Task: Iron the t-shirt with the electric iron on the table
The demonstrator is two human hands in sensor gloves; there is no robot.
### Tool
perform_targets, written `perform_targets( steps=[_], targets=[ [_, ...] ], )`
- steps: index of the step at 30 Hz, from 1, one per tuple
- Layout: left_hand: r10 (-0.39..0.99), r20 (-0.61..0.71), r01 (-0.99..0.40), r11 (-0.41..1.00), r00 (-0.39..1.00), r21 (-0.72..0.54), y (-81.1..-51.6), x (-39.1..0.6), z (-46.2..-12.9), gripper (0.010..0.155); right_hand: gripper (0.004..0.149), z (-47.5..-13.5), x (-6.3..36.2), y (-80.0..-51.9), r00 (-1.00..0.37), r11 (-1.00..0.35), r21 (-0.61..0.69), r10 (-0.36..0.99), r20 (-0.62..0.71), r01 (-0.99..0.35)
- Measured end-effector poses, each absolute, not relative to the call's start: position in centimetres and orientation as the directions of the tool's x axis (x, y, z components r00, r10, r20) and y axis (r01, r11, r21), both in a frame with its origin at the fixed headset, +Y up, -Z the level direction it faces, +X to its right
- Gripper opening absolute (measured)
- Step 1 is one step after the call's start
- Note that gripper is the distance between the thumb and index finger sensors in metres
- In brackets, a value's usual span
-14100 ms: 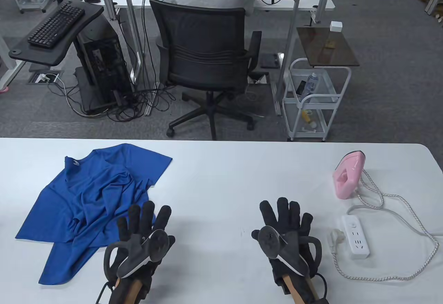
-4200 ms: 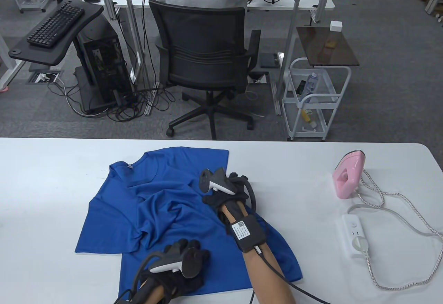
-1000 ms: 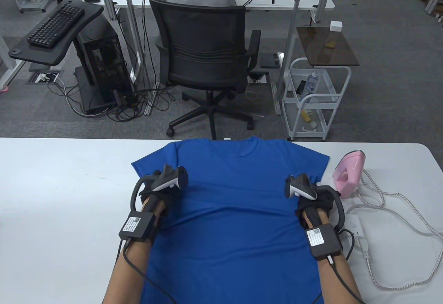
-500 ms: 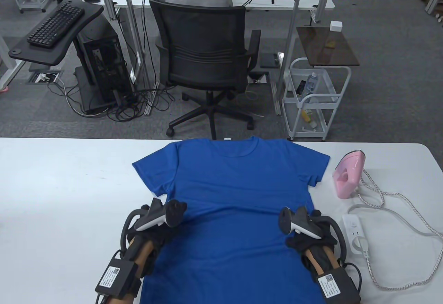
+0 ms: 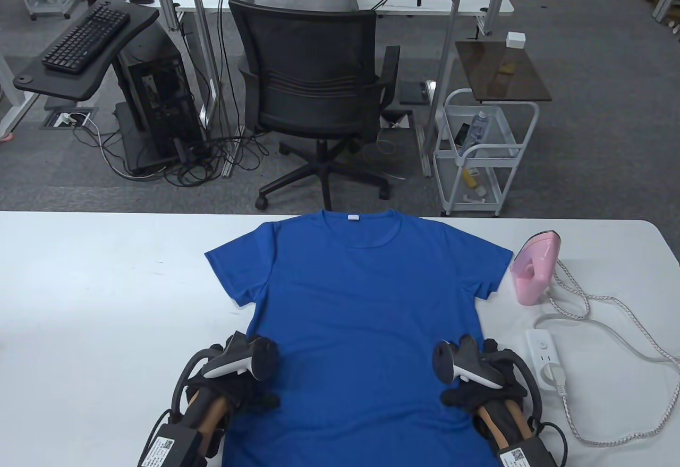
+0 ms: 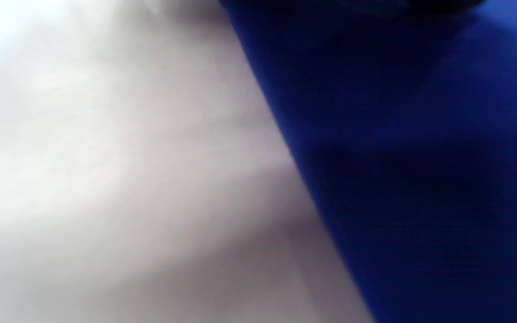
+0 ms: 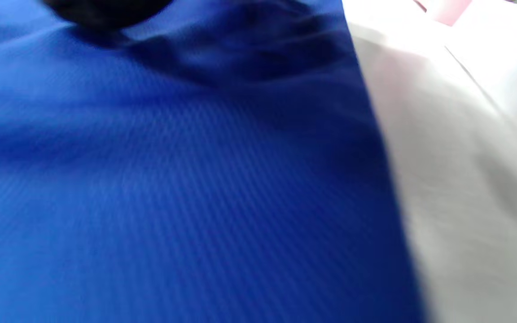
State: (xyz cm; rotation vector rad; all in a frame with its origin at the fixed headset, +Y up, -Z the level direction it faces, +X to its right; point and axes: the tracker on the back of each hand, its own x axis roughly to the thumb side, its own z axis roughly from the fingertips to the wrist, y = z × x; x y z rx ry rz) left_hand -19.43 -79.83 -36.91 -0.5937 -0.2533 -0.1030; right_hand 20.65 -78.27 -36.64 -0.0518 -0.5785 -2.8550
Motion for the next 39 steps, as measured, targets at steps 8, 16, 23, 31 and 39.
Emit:
perform_targets(
  steps=[8, 16, 23, 31, 39],
  targets=[
    [-0.023, 0.269, 0.18, 0.796, 0.963, -0.577, -80.1, -18.3, -36.7, 0.09, 0.081, -37.1, 21.8, -78.7, -0.972, -0.849, 0.481, -0.234, 0.033, 0.22],
    [-0.037, 0.284, 0.2, 0.796, 0.958, -0.572, -80.1, -17.9, -35.7, 0.091, 0.085, -35.9, 22.3, -78.5, -0.966, -0.838, 0.488, -0.255, 0.048, 0.245],
    [-0.071, 0.313, 0.233, 0.821, 0.947, -0.52, -80.1, -18.7, -35.1, 0.088, 0.09, -35.6, 22.0, -78.6, -0.972, -0.836, 0.498, -0.226, 0.071, 0.231],
    [-0.072, 0.33, 0.243, 0.823, 0.941, -0.513, -80.1, -19.0, -34.4, 0.088, 0.092, -35.9, 22.2, -78.7, -0.968, -0.827, 0.508, -0.243, 0.064, 0.242],
    [-0.077, 0.254, 0.198, 0.846, 0.964, -0.495, -79.9, -22.0, -34.9, 0.087, 0.086, -36.0, 22.2, -78.1, -0.967, -0.866, 0.43, -0.244, 0.08, 0.254]
  ],
)
